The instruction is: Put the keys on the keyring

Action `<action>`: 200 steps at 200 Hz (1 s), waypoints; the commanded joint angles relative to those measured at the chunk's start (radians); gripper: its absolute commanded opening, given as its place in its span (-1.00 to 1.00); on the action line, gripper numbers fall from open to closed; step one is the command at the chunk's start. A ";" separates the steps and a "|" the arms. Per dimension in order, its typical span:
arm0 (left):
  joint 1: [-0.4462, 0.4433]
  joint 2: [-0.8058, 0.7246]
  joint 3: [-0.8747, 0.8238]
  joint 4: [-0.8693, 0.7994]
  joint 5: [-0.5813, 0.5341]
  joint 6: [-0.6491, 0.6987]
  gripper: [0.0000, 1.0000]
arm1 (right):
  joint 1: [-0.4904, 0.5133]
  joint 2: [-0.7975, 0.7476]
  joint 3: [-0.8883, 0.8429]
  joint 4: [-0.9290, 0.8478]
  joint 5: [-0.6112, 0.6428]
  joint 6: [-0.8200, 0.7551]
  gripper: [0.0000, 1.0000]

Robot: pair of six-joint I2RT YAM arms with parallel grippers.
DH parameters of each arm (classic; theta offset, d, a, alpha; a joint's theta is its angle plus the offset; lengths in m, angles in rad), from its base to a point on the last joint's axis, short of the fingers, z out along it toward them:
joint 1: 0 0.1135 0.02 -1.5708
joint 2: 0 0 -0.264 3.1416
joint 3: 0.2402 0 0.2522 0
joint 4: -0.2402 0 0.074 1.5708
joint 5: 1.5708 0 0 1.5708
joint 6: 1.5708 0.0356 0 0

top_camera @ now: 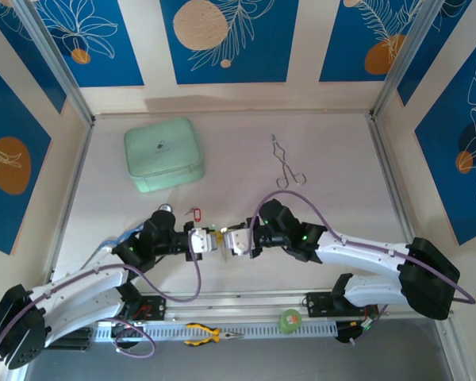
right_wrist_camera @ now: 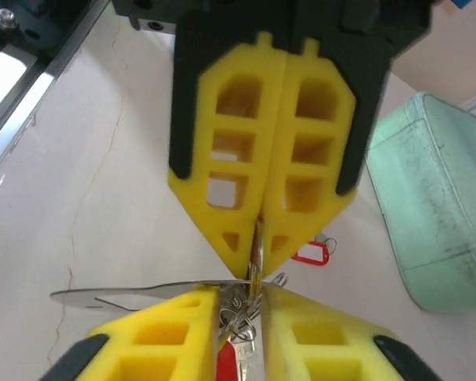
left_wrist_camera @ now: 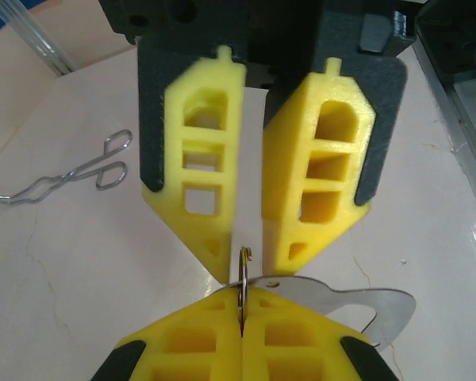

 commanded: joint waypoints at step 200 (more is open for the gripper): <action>0.080 -0.461 0.213 -0.715 -0.713 -0.174 -1.00 | -0.060 1.134 1.328 -0.898 0.101 0.718 -0.11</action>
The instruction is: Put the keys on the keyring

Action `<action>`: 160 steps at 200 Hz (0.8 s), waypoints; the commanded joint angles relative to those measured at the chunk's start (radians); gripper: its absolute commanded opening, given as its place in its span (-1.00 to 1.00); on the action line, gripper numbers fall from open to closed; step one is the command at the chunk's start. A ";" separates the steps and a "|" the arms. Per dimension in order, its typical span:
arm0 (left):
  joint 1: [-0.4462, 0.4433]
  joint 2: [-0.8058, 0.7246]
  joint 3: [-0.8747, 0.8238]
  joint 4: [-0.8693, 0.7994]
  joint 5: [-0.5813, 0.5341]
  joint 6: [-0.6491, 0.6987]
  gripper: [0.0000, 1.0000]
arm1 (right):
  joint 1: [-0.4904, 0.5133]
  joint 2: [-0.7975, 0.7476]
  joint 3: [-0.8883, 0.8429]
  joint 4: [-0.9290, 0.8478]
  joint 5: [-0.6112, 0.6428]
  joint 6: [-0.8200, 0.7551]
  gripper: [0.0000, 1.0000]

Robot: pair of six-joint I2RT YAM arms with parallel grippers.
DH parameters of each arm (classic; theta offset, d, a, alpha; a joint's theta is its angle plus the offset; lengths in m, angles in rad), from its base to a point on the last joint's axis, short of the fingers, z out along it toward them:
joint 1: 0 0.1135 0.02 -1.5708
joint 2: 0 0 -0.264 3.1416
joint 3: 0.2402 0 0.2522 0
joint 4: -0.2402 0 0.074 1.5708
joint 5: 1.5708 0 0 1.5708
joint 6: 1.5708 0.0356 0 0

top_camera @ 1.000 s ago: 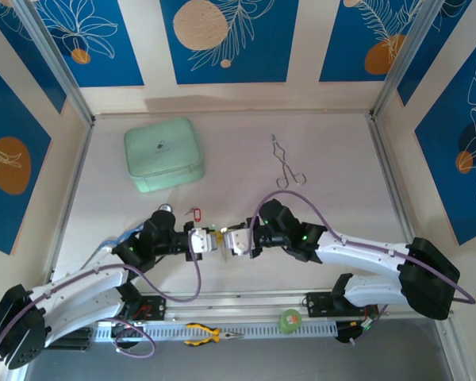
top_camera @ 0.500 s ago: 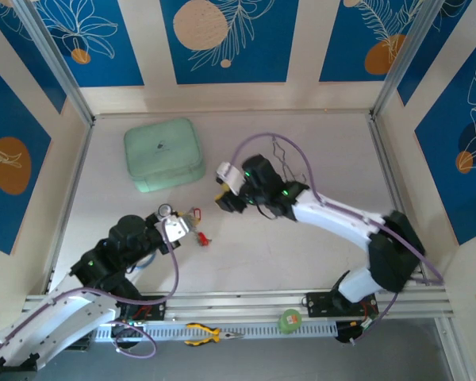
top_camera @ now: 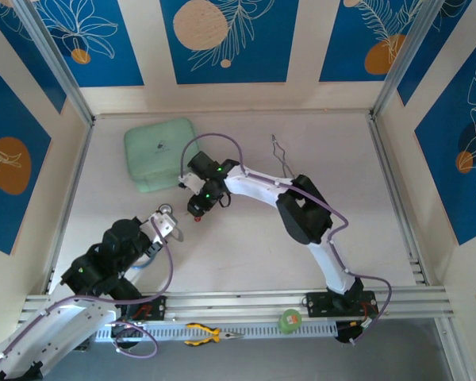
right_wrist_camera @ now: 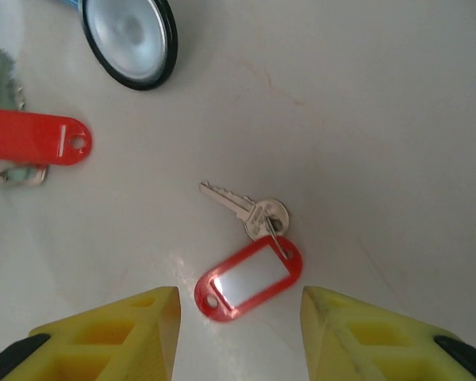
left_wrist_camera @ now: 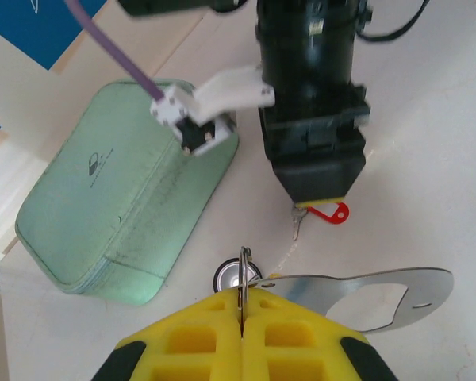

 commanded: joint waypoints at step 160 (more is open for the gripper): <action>0.009 0.003 -0.009 0.039 0.086 -0.002 -1.00 | 0.010 0.094 0.184 -0.131 0.159 -0.013 -0.14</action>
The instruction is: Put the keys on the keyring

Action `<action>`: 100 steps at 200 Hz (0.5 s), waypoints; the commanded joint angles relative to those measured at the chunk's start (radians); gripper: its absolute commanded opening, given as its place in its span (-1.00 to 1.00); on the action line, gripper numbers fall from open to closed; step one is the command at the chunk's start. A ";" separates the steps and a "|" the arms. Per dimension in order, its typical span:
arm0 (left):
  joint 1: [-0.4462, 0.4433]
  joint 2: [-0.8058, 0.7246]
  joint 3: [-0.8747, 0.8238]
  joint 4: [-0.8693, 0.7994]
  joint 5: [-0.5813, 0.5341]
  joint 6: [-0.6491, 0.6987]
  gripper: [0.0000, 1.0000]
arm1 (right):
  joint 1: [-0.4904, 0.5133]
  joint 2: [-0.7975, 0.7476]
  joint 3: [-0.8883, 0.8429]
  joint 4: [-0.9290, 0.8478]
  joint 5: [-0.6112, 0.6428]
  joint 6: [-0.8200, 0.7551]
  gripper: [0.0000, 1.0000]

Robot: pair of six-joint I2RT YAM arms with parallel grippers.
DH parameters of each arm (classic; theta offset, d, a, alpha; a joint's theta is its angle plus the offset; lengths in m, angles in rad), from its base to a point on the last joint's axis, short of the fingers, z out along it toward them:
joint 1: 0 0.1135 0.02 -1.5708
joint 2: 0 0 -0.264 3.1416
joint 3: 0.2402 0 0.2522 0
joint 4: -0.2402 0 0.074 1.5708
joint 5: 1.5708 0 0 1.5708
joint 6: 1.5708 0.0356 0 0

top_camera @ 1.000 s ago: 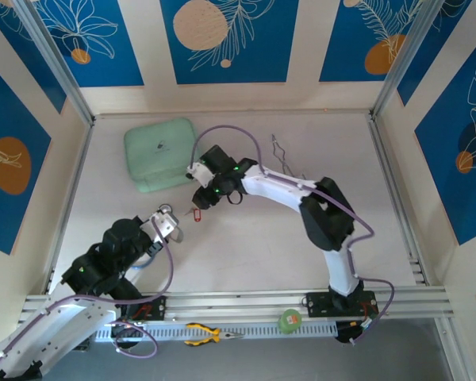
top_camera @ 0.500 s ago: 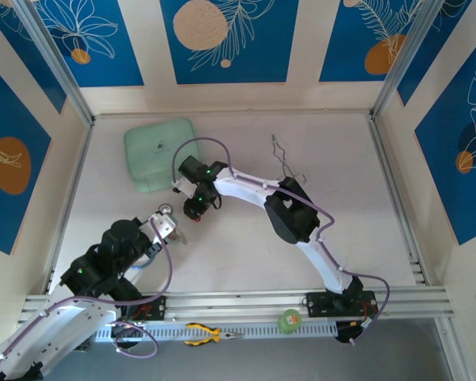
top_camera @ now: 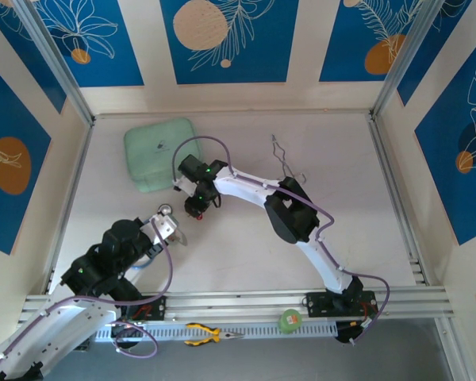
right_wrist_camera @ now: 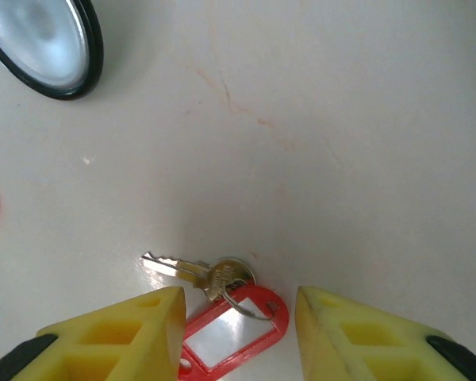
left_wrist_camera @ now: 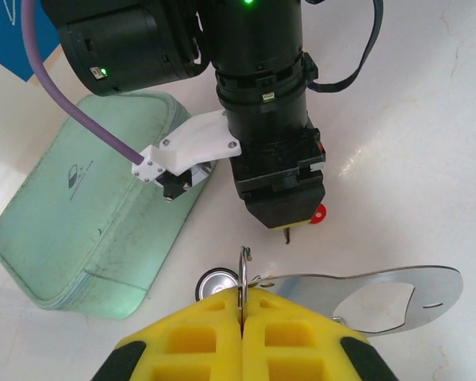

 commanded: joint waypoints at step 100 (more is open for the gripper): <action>0.008 0.022 -0.004 0.057 0.043 -0.001 -1.00 | -0.007 0.068 0.114 -0.058 0.011 -0.001 -0.25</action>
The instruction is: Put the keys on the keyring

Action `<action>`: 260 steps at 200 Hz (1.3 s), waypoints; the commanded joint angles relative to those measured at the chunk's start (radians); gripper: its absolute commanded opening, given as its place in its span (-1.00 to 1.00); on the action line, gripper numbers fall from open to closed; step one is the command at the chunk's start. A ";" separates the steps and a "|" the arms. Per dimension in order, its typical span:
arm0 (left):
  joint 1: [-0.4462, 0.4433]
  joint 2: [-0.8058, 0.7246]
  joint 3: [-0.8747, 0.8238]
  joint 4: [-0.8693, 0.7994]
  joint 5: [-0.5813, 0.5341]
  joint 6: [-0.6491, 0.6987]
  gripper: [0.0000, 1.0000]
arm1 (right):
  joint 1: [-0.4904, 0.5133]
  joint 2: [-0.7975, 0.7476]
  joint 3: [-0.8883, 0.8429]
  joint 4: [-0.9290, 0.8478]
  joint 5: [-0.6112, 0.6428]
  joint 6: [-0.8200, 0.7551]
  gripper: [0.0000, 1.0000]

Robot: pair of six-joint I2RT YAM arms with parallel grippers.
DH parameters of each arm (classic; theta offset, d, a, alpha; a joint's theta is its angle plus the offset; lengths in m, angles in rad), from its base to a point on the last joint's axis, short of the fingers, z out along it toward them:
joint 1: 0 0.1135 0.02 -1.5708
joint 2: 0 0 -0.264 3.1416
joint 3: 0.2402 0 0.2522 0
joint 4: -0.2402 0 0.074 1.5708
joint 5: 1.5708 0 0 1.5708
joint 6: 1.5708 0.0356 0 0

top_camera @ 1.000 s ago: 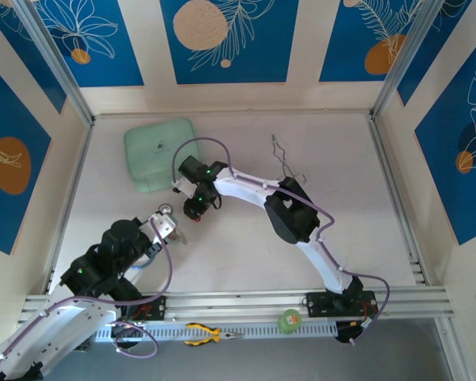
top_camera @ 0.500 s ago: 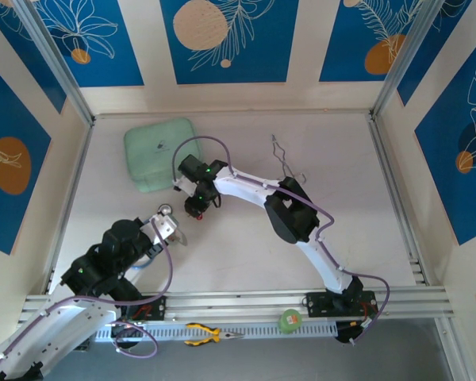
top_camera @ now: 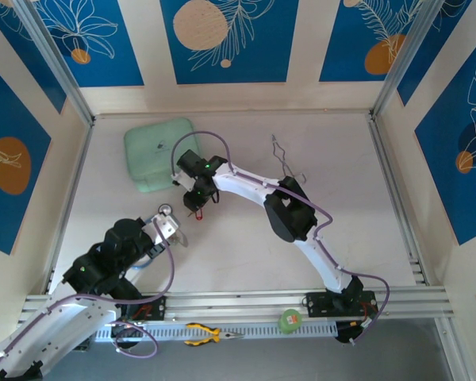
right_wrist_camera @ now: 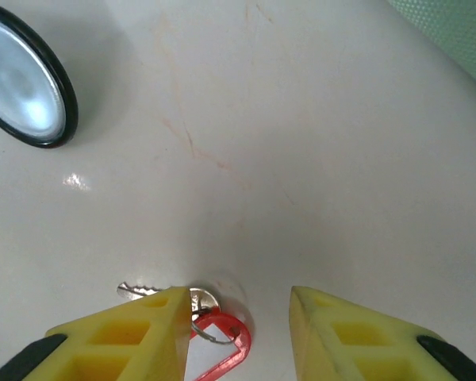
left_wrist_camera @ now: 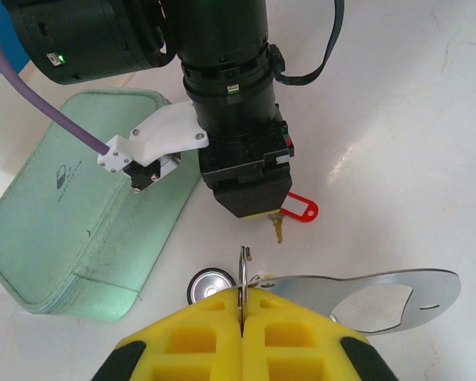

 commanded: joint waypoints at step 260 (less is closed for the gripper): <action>0.007 0.216 -0.014 0.234 0.328 0.041 -1.00 | -0.083 -0.520 -0.741 -0.009 -0.024 0.201 -1.00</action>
